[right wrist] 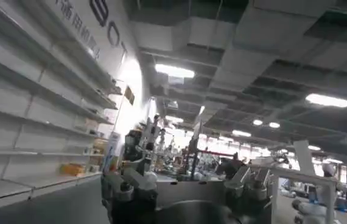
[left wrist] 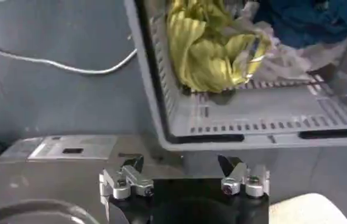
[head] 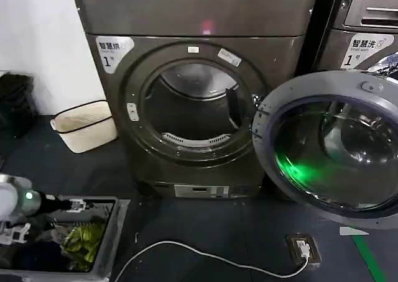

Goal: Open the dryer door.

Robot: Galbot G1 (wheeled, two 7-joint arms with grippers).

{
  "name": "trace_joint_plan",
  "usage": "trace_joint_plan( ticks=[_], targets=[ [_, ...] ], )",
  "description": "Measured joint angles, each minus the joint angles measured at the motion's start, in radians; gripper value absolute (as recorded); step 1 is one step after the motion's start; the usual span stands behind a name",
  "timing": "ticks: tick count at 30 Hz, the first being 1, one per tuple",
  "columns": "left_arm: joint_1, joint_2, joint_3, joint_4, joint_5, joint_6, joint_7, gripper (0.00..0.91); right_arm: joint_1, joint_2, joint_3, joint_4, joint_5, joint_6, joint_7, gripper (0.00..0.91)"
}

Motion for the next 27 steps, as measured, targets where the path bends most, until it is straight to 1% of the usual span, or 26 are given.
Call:
trace_joint_plan(
  ticks=[20,27],
  targets=[
    [0.024,0.014,0.016,0.078,0.022,0.001,0.001,0.907,0.009,0.010,0.007,-0.001,-0.007,0.004,-0.003,0.907],
    [0.024,0.014,0.017,0.086,0.016,0.001,0.001,0.907,0.013,0.010,0.005,-0.006,-0.011,0.003,-0.005,0.907]
  ],
)
